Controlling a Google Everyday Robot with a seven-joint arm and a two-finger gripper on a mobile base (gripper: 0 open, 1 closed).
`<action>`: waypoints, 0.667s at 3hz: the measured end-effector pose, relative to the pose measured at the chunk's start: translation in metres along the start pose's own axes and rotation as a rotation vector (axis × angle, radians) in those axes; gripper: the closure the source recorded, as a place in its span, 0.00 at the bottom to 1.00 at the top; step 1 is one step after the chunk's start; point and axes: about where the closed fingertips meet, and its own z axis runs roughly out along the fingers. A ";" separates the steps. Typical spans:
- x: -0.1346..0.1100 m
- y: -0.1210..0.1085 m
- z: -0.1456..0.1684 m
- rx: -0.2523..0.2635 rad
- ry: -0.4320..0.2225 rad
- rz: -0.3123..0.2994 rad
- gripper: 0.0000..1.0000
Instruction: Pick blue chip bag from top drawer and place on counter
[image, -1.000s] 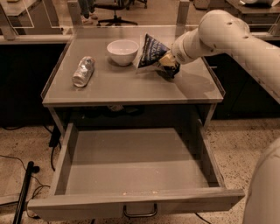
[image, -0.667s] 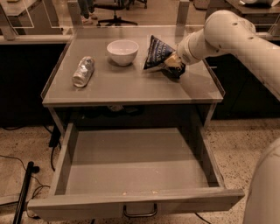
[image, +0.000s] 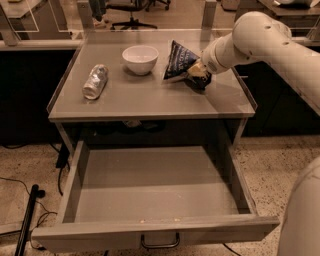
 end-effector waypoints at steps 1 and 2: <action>0.000 0.000 0.000 0.000 0.000 0.000 0.29; 0.000 0.000 0.000 0.000 0.000 0.000 0.07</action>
Offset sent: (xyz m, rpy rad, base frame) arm 0.0000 0.0000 0.0000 0.0000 0.0001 0.0000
